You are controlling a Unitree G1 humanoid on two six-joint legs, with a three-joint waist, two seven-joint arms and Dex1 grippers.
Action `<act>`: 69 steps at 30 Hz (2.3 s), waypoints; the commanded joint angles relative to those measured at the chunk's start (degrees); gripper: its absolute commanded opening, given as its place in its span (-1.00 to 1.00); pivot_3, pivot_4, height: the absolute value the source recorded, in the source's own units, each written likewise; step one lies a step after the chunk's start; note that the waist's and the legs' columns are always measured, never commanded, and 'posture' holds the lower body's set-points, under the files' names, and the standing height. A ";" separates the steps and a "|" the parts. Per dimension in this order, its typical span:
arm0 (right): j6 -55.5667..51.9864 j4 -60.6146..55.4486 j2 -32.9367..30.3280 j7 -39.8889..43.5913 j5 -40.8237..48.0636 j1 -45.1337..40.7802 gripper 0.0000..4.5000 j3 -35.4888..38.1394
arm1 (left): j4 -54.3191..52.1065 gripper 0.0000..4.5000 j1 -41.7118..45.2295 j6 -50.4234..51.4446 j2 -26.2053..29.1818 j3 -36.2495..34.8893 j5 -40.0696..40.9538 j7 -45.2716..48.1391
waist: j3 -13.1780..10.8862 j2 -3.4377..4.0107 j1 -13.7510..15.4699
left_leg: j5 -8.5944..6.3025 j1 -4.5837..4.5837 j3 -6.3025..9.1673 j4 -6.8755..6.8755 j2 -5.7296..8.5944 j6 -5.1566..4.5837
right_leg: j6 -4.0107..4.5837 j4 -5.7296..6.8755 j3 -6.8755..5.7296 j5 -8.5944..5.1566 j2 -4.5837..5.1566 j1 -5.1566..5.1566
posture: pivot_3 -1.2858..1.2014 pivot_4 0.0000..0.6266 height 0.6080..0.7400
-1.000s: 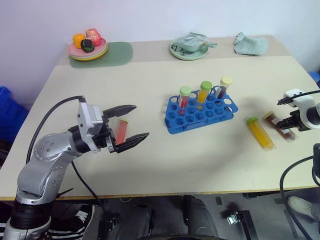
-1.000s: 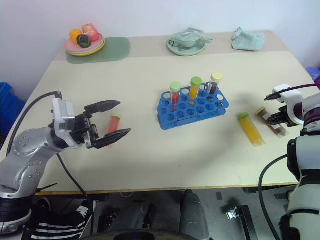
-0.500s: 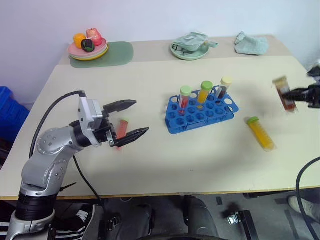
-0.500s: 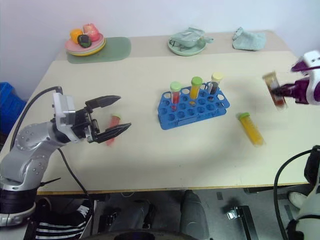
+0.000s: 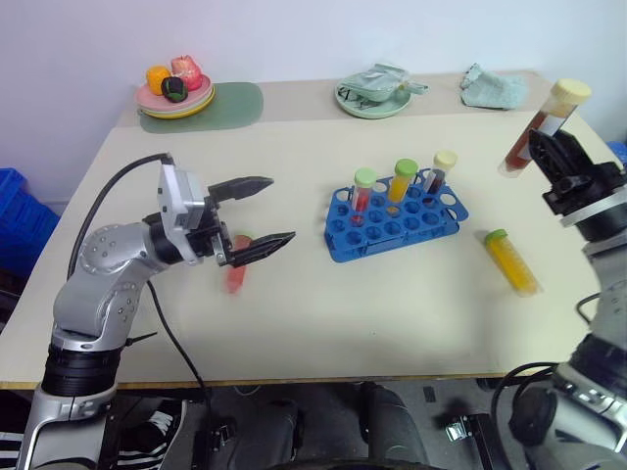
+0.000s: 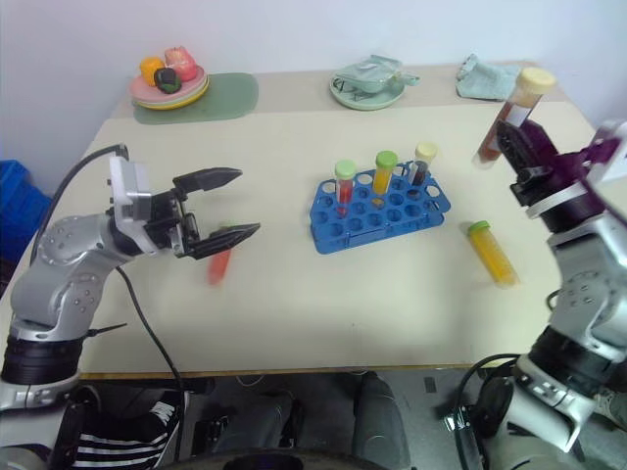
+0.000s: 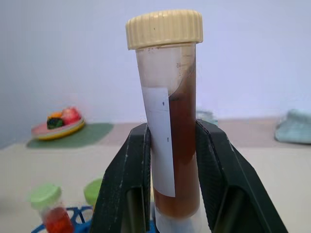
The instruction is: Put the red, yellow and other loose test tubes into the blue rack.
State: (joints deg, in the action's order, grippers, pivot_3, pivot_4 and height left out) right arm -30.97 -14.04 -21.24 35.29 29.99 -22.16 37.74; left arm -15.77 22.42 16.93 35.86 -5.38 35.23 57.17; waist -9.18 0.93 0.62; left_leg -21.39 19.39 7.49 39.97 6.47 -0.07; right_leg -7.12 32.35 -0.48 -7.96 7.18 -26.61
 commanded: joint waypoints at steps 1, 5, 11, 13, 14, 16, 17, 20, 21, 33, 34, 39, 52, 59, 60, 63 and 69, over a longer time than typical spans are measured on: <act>6.60 -1.93 1.72 -3.05 -0.89 0.64 -0.64 -3.24 | -0.47 1.00 0.86 0.58 0.77 -0.82 0.10 -0.26 | 0.00 0.01 -0.15 | 0.00 -0.01 0.00 0.00 0.00 0.00 | 0.00 0.00 0.00 0.00 0.00 -0.01 | 0.03 -0.52 1.00; 18.22 1.09 3.25 -3.19 -8.77 4.24 -0.64 -11.73 | -0.96 1.00 0.99 1.68 0.42 -1.06 0.35 -1.31 | 0.00 0.01 -0.49 | 0.00 -0.01 -0.01 -0.03 -0.04 0.01 | 0.01 0.15 0.00 0.00 -0.06 -0.05 | 0.03 -0.52 1.00; 29.61 10.93 3.60 -4.37 -13.82 5.17 -0.64 -16.41 | -1.72 1.00 0.07 1.74 0.59 -1.56 0.33 -1.89 | 0.00 0.01 -0.65 | 0.00 -0.01 0.00 -0.03 -0.04 0.01 | 0.01 0.14 0.01 0.00 -0.06 -0.04 | 0.03 -0.52 1.00; 31.58 14.13 3.84 -4.43 -13.02 4.64 -0.64 -16.57 | -1.97 1.00 -0.36 1.65 0.66 -1.65 0.30 -2.01 | 0.00 0.01 -0.77 | 0.00 -0.03 0.00 -0.05 -0.05 0.01 | 0.01 0.13 0.01 0.00 -0.07 -0.03 | 0.03 -0.52 1.00; 33.66 15.56 3.69 -4.39 -14.01 4.58 -0.64 -17.57 | -2.16 1.00 -0.66 1.66 0.63 -1.77 0.42 -2.13 | 0.00 0.02 -0.90 | 0.00 -0.03 0.00 -0.06 -0.05 0.01 | 0.01 0.13 0.01 0.00 -0.07 -0.03 | 0.03 -0.52 1.00; 35.61 18.17 3.77 -4.38 -14.24 4.26 -0.64 -18.52 | -2.64 1.00 -1.21 1.59 0.85 -1.93 0.51 -2.18 | 0.00 0.02 -1.33 | 0.00 -0.03 0.01 -0.08 -0.05 0.01 | 0.01 0.12 0.01 -0.01 -0.08 -0.04 | 0.03 -0.52 1.00; 37.56 19.61 3.40 -4.53 -15.32 4.23 -0.64 -19.05 | -2.88 1.00 -1.50 1.64 0.93 -2.12 0.67 -2.31 | 0.00 0.02 -1.49 | 0.00 -0.03 0.01 -0.09 -0.07 0.01 | 0.01 0.12 0.01 -0.01 -0.09 -0.04 | 0.03 -0.52 1.00; 40.14 22.68 2.58 -4.93 -15.81 3.86 -0.64 -19.36 | -3.40 1.00 -2.21 1.59 1.22 -2.54 0.86 -2.38 | 0.00 0.02 -1.58 | 0.00 -0.04 0.01 -0.10 -0.13 0.03 | 0.02 0.12 0.02 -0.01 -0.16 -0.06 | 0.03 -0.52 1.00; 40.73 23.37 2.35 -5.06 -15.83 3.70 -0.64 -19.41 | -3.50 1.00 -2.39 1.62 1.28 -2.68 0.95 -2.41 | 0.00 0.02 -1.55 | 0.00 -0.04 0.01 -0.10 -0.15 0.04 | 0.02 0.12 0.03 -0.01 -0.17 -0.06 | 0.03 -0.52 1.00; 41.65 23.16 3.26 -6.16 -14.91 3.57 -0.64 -22.96 | -3.02 1.00 -3.37 0.74 1.81 -3.25 1.00 -1.67 | 0.00 0.02 -1.45 | -0.01 -0.04 0.00 -0.10 -0.15 0.04 | 0.03 0.10 0.05 0.00 -0.18 -0.05 | 0.03 -0.52 1.00; 41.53 23.02 3.25 -6.26 -14.77 3.64 -0.64 -23.09 | -2.98 1.00 -3.41 0.70 1.83 -3.28 1.00 -1.62 | 0.00 0.02 -1.50 | -0.01 -0.04 0.00 -0.10 -0.15 0.04 | 0.03 0.09 0.05 0.00 -0.18 -0.05 | 0.03 -0.52 1.00; 39.52 23.32 3.52 -7.56 -13.46 4.19 -0.64 -22.81 | -2.87 1.00 -3.83 0.42 1.84 -3.39 0.95 -1.31 | 0.00 0.02 -1.56 | -0.01 -0.05 0.00 -0.10 -0.18 0.05 | 0.04 0.09 0.05 0.00 -0.22 -0.05 | 0.03 -0.52 1.00; 28.34 18.86 2.29 -7.46 -3.94 4.01 0.61 -19.67 | -3.01 1.00 -4.47 0.45 1.57 -3.78 0.83 -0.77 | 0.00 0.02 -1.40 | -0.02 -0.05 -0.01 -0.10 -0.19 0.05 | 0.06 0.06 0.06 0.01 -0.22 -0.04 | 0.03 -0.52 1.00; 20.76 11.83 -7.39 -4.46 -4.16 5.40 0.98 -19.29 | -2.68 1.00 -5.06 -0.59 1.10 -3.16 0.26 -0.15 | 0.00 0.02 -1.21 | -0.02 -0.03 -0.02 -0.10 -0.19 0.05 | 0.06 0.06 0.06 0.01 -0.22 -0.05 | 0.03 -0.52 1.00; 19.09 10.69 -9.51 -3.82 -4.20 5.83 0.98 -18.99 | -2.63 1.00 -5.18 -0.72 1.05 -3.14 0.20 -0.05 | 0.00 0.02 -1.17 | -0.02 -0.02 -0.02 -0.10 -0.19 0.05 | 0.05 0.05 0.06 0.01 -0.22 -0.05 | 0.03 -0.52 1.00; 9.00 6.72 -19.45 1.41 -0.68 8.48 0.98 -16.74 | -2.34 1.00 -5.55 -1.33 0.86 -3.03 -0.01 0.16 | 0.00 0.02 -1.02 | -0.02 -0.02 -0.03 -0.09 -0.19 0.04 | 0.06 -0.05 0.06 0.01 -0.22 -0.02 | 0.03 -0.52 1.00; -8.55 7.98 -44.09 12.32 -2.99 13.43 0.98 -17.60 | -1.08 1.00 -5.52 -2.65 -0.02 -2.36 -0.33 0.85 | -0.01 0.03 -0.18 | -0.07 -0.05 -0.22 -0.07 -0.22 -0.04 | 0.06 -0.14 0.13 0.02 -0.22 0.03 | 0.03 -0.52 1.00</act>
State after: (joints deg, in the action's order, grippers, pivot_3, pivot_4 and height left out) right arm -36.00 -5.42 -61.08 44.55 28.19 -8.60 20.28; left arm -16.35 16.27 15.60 35.87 -7.51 35.00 57.53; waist -9.19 0.96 0.44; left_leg -21.46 19.33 7.20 39.92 6.23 -0.13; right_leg -7.05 32.20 -0.35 -7.93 6.95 -26.58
